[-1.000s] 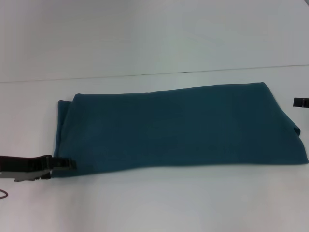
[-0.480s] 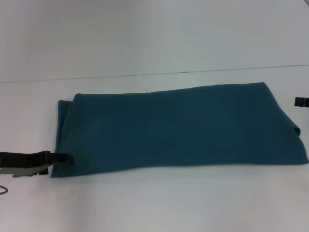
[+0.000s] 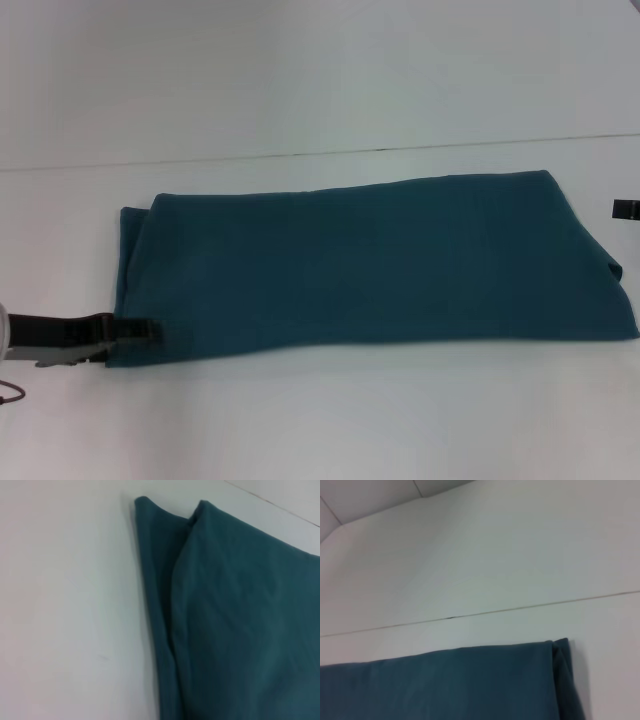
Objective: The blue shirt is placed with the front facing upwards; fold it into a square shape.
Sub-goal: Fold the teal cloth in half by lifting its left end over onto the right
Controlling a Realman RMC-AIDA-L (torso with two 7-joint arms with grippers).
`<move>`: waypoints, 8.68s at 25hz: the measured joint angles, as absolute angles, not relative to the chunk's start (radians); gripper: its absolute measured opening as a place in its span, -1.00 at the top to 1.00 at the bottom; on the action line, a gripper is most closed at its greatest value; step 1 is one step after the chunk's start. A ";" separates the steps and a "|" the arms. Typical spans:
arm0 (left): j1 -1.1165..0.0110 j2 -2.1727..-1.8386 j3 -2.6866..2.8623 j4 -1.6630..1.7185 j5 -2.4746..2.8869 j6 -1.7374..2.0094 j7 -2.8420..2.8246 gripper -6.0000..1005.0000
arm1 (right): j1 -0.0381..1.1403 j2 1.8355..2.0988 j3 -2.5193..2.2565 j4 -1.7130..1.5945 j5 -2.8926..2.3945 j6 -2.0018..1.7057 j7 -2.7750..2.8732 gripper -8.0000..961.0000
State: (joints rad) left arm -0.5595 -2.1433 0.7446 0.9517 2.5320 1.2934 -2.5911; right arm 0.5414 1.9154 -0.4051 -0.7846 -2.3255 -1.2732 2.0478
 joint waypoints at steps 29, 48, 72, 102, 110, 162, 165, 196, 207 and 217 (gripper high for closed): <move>-0.596 -2.133 0.758 0.963 2.522 1.236 -2.565 -0.80 | 0.542 1.917 -0.403 -0.790 -2.325 -1.269 2.046 -0.91; -0.636 -2.160 0.800 0.891 2.521 1.174 -2.518 -0.80 | 0.545 1.917 -0.399 -0.790 -2.325 -1.269 2.054 -0.91; -0.619 -2.149 0.798 0.942 2.529 1.146 -2.535 -0.80 | 0.563 1.916 -0.400 -0.790 -2.326 -1.266 2.057 -0.91; -0.611 -2.150 0.808 0.877 2.540 1.080 -2.537 -0.80 | 0.564 1.914 -0.399 -0.790 -2.326 -1.265 2.056 -0.91; -0.617 -2.156 0.811 0.877 2.537 1.089 -2.534 -0.80 | 0.563 1.914 -0.399 -0.790 -2.325 -1.266 2.054 -0.91; -0.658 -2.156 0.841 0.891 2.531 1.150 -2.525 -0.80 | 0.566 1.914 -0.399 -0.804 -2.325 -1.269 2.055 -0.91; -0.659 -2.155 0.841 0.891 2.530 1.147 -2.525 -0.80 | 0.566 1.914 -0.399 -0.804 -2.325 -1.269 2.055 -0.91; -0.631 -2.140 0.797 0.901 2.533 1.128 -2.536 0.53 | 0.565 1.914 -0.399 -0.804 -2.325 -1.269 2.052 -0.91; -0.618 -2.149 0.769 0.961 2.527 1.205 -2.530 -0.32 | 0.566 1.914 -0.405 -0.804 -2.315 -1.271 2.053 -0.91; -0.630 -2.160 0.786 0.918 2.527 1.194 -2.512 -0.31 | 0.566 1.917 -0.407 -0.804 -2.315 -1.269 2.051 -0.91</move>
